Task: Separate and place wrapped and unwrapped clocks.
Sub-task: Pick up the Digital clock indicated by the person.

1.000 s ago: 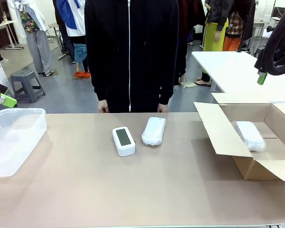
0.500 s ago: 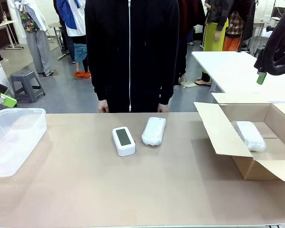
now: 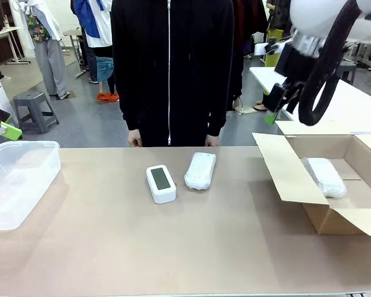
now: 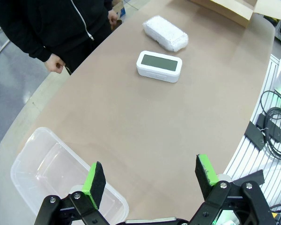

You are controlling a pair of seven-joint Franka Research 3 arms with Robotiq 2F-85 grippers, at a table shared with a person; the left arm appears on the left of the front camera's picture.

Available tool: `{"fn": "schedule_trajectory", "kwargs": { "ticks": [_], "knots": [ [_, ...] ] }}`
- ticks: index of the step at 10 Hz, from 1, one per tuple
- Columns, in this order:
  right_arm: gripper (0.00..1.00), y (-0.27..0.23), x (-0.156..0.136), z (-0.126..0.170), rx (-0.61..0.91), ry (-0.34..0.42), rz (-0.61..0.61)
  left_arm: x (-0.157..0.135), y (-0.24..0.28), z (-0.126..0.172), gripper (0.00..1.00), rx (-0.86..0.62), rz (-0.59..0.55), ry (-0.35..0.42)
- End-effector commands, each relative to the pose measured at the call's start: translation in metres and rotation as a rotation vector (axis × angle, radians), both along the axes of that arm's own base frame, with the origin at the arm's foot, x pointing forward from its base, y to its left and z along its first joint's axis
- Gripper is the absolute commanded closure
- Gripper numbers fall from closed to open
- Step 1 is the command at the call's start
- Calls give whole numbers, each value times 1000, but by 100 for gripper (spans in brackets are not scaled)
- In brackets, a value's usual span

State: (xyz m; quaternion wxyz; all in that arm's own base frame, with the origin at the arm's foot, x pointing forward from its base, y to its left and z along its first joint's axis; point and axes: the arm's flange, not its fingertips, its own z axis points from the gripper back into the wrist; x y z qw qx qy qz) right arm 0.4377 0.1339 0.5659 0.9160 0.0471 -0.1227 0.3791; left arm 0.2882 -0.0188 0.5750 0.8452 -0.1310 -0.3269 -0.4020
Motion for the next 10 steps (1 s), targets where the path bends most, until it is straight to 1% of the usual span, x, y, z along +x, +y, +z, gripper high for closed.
{"fn": "schedule_trajectory", "kwargs": {
  "ticks": [1,3,4,5,6,9,10],
  "knots": [
    [0,-21,-38,-9,203,-29,438,0,1,-1,0,-13,-9,-2],
    [0,-21,-70,0,291,-102,606,0,1,-1,0,-13,-9,-2],
    [0,-21,-80,4,337,-140,632,0,1,-1,0,-13,-9,-2],
    [0,-18,-88,9,369,-157,649,0,1,-1,0,-13,-9,-2],
    [0,-13,-94,12,401,-188,640,0,1,-1,0,-13,-9,-2],
    [0,-1,-83,13,486,-191,479,0,1,-1,0,-13,-9,-2],
    [0,0,-83,13,489,-199,426,0,1,-1,0,-13,-9,-2]
  ]
}}
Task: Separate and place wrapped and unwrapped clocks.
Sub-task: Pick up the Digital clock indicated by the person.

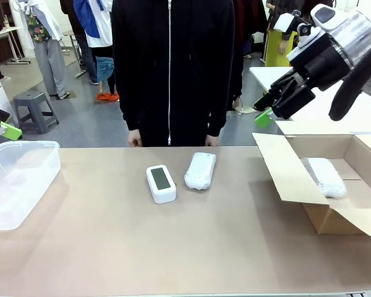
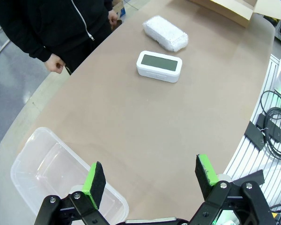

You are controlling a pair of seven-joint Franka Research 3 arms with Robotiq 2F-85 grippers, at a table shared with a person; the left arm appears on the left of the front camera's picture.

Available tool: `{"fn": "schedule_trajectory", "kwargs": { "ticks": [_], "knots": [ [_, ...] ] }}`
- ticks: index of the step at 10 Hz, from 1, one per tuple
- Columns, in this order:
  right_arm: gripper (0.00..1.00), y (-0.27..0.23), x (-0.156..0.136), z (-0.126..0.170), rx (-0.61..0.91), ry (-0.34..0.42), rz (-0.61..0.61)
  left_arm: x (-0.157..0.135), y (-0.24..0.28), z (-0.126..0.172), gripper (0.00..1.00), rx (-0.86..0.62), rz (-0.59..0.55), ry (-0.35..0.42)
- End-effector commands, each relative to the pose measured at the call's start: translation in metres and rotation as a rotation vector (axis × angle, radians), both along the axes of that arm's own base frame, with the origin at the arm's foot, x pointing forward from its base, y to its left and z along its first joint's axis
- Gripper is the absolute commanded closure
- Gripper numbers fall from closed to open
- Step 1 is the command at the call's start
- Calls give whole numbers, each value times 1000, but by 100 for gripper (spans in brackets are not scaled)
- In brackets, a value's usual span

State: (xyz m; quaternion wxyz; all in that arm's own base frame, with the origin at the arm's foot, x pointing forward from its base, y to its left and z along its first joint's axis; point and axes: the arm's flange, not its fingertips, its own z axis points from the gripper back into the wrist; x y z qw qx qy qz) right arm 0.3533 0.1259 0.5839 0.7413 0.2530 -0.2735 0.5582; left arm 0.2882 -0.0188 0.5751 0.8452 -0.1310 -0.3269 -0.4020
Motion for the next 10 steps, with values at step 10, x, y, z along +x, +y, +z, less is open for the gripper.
{"fn": "schedule_trajectory", "kwargs": {
  "ticks": [10],
  "knots": [
    [0,0,0,0,0,0,0,0,0,-1,0,-13,-9,-1]
  ]
}}
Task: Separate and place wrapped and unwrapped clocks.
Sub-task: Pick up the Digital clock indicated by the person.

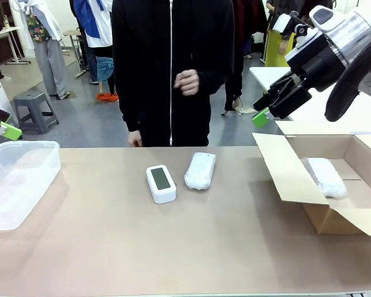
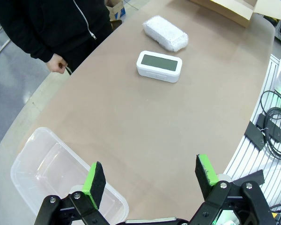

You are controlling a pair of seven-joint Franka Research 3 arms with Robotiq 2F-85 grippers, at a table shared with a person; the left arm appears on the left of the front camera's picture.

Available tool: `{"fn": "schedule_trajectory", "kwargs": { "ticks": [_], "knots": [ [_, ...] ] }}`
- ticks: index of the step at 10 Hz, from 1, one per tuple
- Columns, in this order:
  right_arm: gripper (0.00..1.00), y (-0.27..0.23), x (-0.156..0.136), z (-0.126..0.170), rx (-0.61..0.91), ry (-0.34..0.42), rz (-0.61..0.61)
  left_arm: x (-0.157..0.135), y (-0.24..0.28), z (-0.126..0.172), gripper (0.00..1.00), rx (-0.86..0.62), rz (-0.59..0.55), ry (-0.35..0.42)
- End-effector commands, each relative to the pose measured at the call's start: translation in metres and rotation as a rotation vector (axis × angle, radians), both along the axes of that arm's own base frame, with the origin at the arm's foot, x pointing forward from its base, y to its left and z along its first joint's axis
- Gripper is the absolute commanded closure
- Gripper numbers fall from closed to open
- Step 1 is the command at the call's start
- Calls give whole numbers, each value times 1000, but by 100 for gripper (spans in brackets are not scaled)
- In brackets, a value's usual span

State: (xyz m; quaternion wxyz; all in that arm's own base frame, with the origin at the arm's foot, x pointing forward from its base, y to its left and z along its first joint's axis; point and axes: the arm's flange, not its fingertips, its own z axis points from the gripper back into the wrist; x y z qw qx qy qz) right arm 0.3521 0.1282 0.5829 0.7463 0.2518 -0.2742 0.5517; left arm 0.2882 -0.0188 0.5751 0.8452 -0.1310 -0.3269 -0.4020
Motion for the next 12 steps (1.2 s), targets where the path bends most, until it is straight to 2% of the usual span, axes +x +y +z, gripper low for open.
{"fn": "schedule_trajectory", "kwargs": {
  "ticks": [1,12],
  "knots": [
    [0,-2,1,1,0,-4,16,0,0,-1,0,-13,-9,-1],
    [0,-2,1,1,0,-4,16,0,0,-1,0,-13,-9,-1]
  ]
}}
